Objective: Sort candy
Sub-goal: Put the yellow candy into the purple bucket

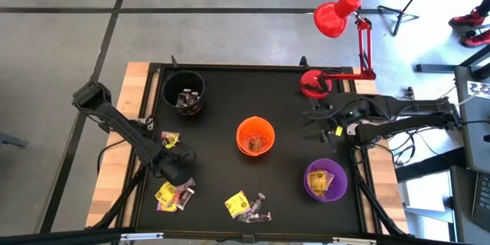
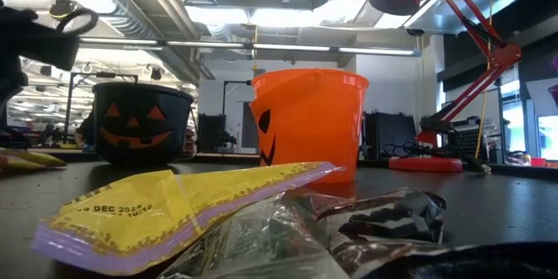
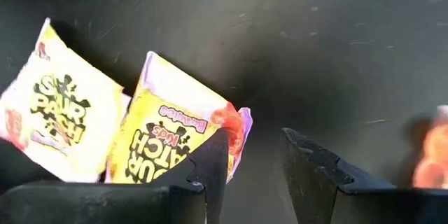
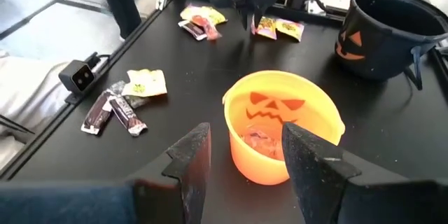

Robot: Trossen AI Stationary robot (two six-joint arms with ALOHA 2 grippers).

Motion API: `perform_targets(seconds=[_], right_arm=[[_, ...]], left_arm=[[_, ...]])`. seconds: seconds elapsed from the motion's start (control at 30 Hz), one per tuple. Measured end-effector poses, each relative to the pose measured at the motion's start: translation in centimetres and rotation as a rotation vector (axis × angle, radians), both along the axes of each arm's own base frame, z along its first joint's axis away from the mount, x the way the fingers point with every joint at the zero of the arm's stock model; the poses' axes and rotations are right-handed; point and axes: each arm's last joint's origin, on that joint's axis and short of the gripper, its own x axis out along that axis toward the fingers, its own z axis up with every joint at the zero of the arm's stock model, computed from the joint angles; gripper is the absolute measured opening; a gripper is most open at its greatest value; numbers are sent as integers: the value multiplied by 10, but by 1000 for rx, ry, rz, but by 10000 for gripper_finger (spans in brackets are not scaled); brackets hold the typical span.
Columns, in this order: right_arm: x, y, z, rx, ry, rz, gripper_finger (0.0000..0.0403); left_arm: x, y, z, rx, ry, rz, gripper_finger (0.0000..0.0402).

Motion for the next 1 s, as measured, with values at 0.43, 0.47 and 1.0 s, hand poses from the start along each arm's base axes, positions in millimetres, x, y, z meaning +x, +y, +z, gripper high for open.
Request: perform_targets(seconds=[0.43, 0.47, 1.0], right_arm=[[-1, 0, 1, 4, -2, -1, 175], [-1, 0, 1, 4, -2, -1, 175], [8, 2, 11, 33, -130, 57, 175]], left_arm=[[-10, 8, -15, 25, 29, 40, 37], [-9, 7, -15, 20, 23, 39, 19], [50, -25, 104, 259, -463, -207, 0]])
